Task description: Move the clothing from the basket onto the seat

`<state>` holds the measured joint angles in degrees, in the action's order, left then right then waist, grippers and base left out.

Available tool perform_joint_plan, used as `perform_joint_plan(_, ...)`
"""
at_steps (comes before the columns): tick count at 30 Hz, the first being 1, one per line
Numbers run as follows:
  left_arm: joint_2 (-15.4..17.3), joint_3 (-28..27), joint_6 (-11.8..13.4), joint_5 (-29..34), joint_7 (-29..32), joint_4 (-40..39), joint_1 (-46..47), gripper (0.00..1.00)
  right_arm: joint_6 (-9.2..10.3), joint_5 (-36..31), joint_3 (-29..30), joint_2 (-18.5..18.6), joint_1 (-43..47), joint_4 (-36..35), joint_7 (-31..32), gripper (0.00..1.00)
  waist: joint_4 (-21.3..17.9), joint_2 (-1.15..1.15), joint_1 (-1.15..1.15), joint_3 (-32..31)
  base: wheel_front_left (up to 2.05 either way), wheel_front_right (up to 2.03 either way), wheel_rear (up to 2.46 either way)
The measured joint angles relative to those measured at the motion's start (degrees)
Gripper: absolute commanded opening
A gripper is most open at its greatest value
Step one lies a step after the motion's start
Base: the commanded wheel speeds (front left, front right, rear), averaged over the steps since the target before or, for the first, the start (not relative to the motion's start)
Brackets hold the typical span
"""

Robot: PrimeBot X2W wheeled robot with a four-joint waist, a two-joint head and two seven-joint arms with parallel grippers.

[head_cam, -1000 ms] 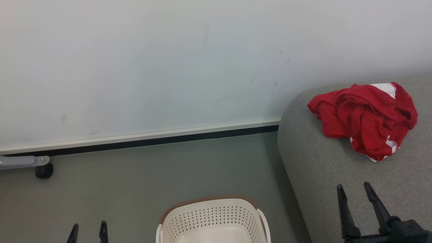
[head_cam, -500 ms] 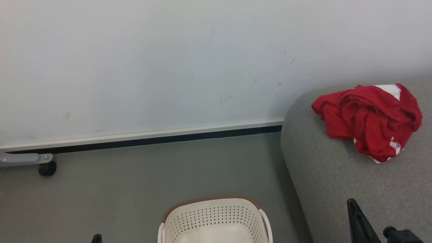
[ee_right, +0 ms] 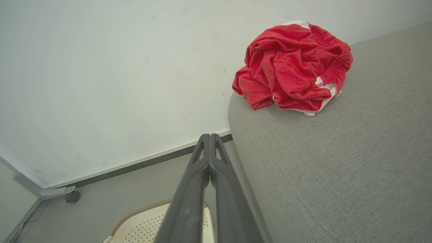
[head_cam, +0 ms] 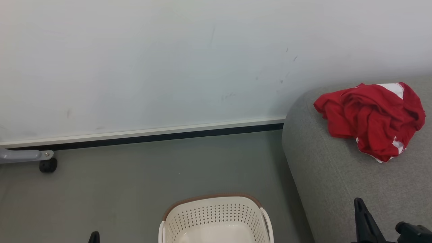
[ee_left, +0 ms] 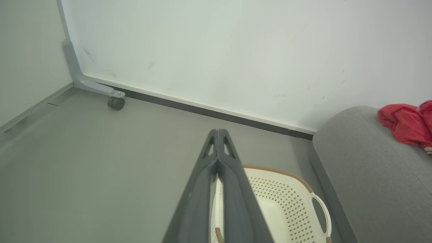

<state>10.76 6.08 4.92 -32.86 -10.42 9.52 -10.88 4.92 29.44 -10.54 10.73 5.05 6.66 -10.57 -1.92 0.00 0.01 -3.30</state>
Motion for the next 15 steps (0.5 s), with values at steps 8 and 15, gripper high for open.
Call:
perform_joint_plan(8,-0.63,-0.97,-0.98,-5.23,1.77,0.68,1.15,0.0,-0.93,5.31,1.62,-0.67,-1.04,0.88,1.68,0.0,0.17,0.0,0.0,0.29,0.0,0.0,0.0)
perform_joint_plan(15,-1.25,-1.88,-1.91,-9.8,2.88,1.22,2.3,0.0,-1.91,10.29,3.03,-1.31,-1.55,1.66,3.0,0.0,0.31,0.0,0.0,0.55,0.0,0.0,0.0)
